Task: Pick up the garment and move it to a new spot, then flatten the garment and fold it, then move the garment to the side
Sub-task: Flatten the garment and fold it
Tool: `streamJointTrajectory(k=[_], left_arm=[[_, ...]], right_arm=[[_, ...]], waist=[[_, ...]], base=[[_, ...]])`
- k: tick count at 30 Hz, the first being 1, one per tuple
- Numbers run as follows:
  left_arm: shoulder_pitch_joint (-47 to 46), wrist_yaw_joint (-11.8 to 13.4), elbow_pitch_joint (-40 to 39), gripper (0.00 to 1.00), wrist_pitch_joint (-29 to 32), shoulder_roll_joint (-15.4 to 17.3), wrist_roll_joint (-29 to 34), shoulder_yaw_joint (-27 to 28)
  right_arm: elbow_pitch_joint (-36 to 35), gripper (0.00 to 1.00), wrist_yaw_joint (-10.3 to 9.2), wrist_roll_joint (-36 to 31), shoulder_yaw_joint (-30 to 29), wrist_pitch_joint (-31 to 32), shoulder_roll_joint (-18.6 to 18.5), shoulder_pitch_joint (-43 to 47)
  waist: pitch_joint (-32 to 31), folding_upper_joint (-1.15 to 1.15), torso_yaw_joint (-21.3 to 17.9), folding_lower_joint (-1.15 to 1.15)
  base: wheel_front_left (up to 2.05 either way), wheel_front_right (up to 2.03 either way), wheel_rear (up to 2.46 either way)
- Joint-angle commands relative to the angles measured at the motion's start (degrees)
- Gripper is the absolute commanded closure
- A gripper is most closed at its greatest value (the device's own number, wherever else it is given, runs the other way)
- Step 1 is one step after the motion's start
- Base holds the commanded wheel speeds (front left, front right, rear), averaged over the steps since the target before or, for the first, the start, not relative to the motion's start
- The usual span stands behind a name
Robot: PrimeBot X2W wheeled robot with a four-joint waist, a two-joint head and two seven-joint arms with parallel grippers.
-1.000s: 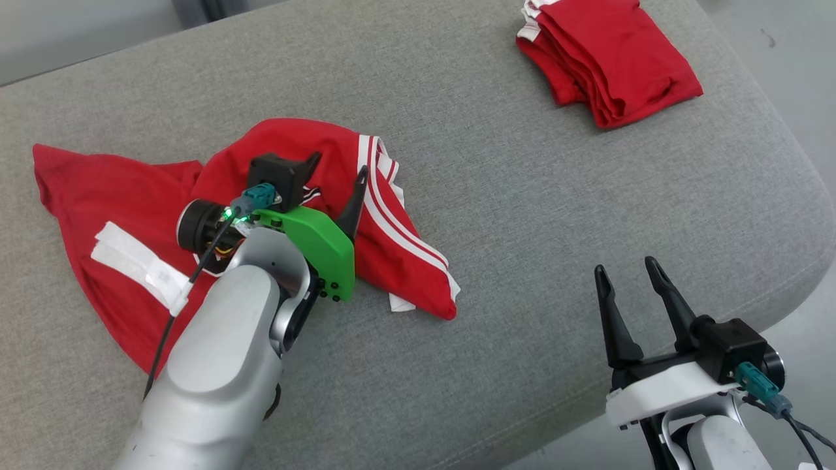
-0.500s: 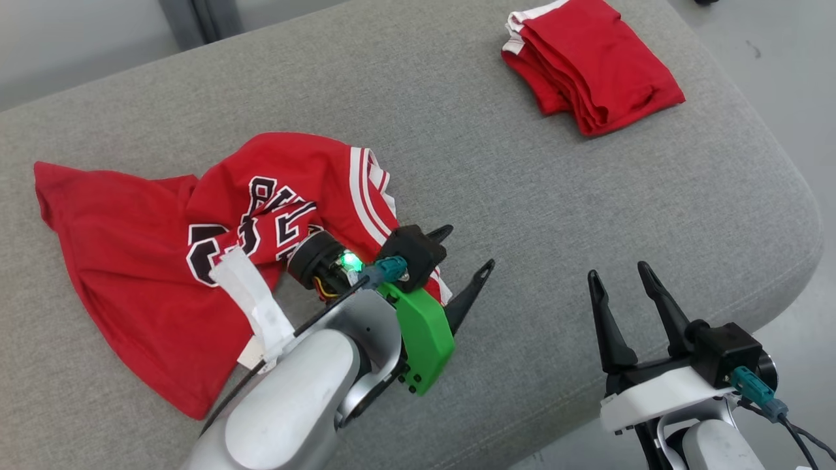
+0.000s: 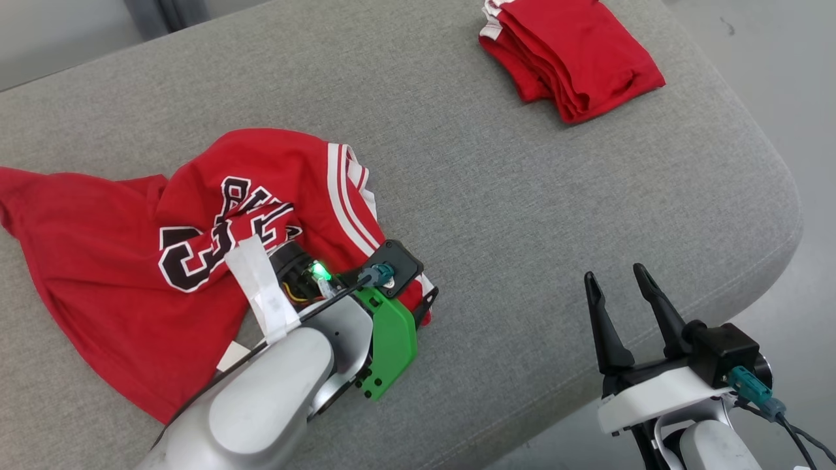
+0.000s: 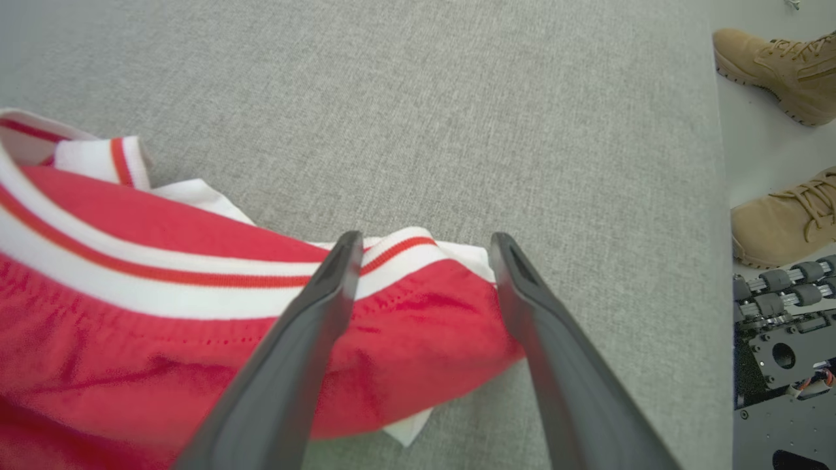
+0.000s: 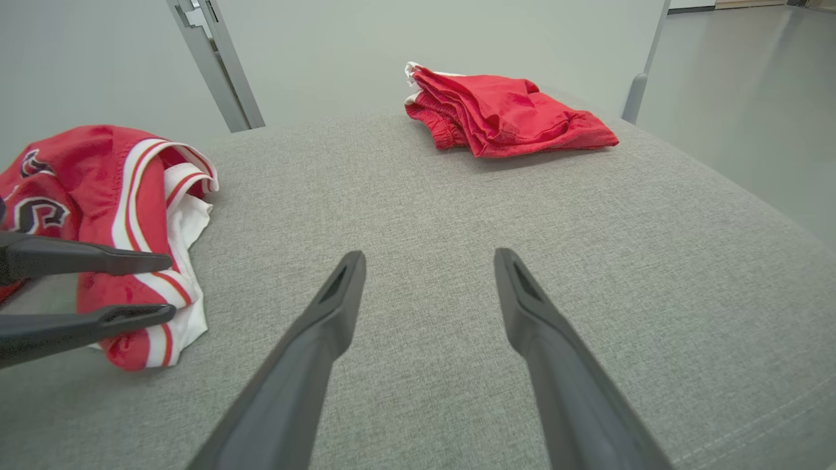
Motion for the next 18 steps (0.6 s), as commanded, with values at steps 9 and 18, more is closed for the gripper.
streamJointTrajectory(k=[9,18], left_arm=[[0.5,-0.1,1.1,1.0,-1.8,1.3,-4.0,-1.7],[1.4,1.1,-0.5,1.0,-4.5,1.0,-4.9,-0.8]], right_arm=[[0.5,0.0,-0.09,0.1,-0.7,-0.2,0.0,0.0],[0.8,0.0,-0.09,-0.9,-0.9,-0.2,0.0,0.1]], waist=[[-1.3,0.0,1.3,0.0],[-2.4,0.0,3.6,0.0]], base=[[0.0,0.0,0.0],[0.0,0.0,0.0]])
